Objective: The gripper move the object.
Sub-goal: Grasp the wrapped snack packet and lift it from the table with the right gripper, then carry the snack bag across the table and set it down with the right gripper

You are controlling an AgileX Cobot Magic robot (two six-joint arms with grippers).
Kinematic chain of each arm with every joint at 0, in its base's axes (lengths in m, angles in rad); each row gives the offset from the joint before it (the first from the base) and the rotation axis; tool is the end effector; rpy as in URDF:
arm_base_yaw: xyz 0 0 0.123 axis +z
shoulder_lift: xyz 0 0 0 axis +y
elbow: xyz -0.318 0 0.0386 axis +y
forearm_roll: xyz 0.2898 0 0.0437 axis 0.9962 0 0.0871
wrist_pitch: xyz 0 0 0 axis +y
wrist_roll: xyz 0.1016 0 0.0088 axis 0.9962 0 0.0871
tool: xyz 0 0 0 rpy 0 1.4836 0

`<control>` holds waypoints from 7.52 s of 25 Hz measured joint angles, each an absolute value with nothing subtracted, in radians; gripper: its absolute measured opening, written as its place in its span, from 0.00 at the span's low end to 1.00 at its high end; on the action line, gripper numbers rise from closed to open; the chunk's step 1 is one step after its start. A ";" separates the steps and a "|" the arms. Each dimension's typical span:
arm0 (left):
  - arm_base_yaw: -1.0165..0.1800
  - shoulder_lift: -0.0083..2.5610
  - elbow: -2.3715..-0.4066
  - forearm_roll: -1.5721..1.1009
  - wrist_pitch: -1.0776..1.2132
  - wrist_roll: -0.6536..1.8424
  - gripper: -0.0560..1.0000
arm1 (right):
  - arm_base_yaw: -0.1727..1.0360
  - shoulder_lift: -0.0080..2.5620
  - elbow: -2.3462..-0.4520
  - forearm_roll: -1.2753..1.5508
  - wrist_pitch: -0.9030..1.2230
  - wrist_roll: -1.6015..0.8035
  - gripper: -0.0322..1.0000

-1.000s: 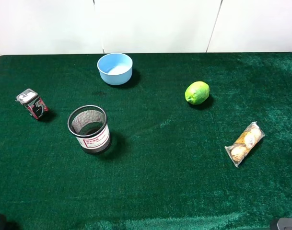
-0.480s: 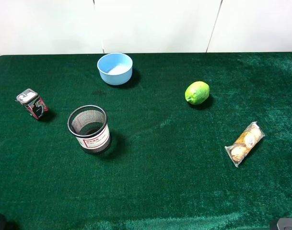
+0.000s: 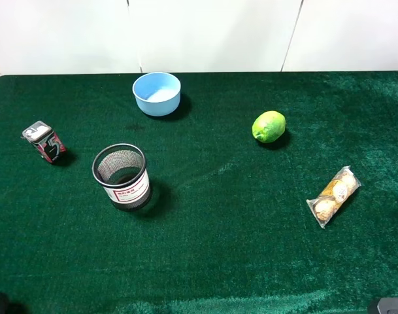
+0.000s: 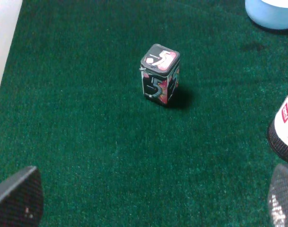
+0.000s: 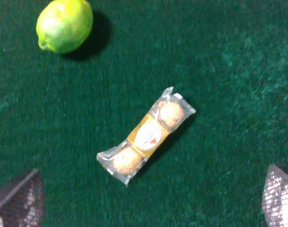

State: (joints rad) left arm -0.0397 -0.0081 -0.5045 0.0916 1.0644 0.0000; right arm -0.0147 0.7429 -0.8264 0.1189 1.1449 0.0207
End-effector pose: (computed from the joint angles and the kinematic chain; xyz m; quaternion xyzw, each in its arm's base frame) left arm 0.0041 0.0080 0.2938 0.0147 0.8499 0.0353 0.5256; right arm 0.1343 0.0090 0.3505 0.0244 0.9539 0.0598 0.2932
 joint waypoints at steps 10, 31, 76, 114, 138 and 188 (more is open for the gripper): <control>-0.040 -0.008 -0.505 0.092 1.064 0.000 0.96 | -0.015 0.964 -0.890 0.142 1.183 0.151 0.70; -0.040 -0.008 -0.505 0.092 1.064 0.000 0.96 | -0.013 1.284 -0.886 0.145 1.023 0.434 0.70; -0.040 -0.008 -0.505 0.092 1.064 0.000 0.96 | 0.101 1.685 -0.652 0.212 0.552 0.570 0.70; -0.040 -0.008 -0.505 0.092 1.064 0.000 0.96 | 0.101 1.774 -0.653 0.224 0.524 0.603 0.16; -0.040 -0.008 -0.505 0.092 1.064 0.000 0.96 | 0.101 1.526 -0.651 0.227 0.739 0.603 0.16; -0.040 -0.008 -0.505 0.092 1.064 0.000 0.96 | 0.796 1.720 -1.107 0.244 0.866 0.579 0.16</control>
State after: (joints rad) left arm -0.0397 -0.0081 -0.5045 0.0916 1.0644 0.0000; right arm 0.7964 1.7198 -1.1074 0.2442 0.8658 0.5794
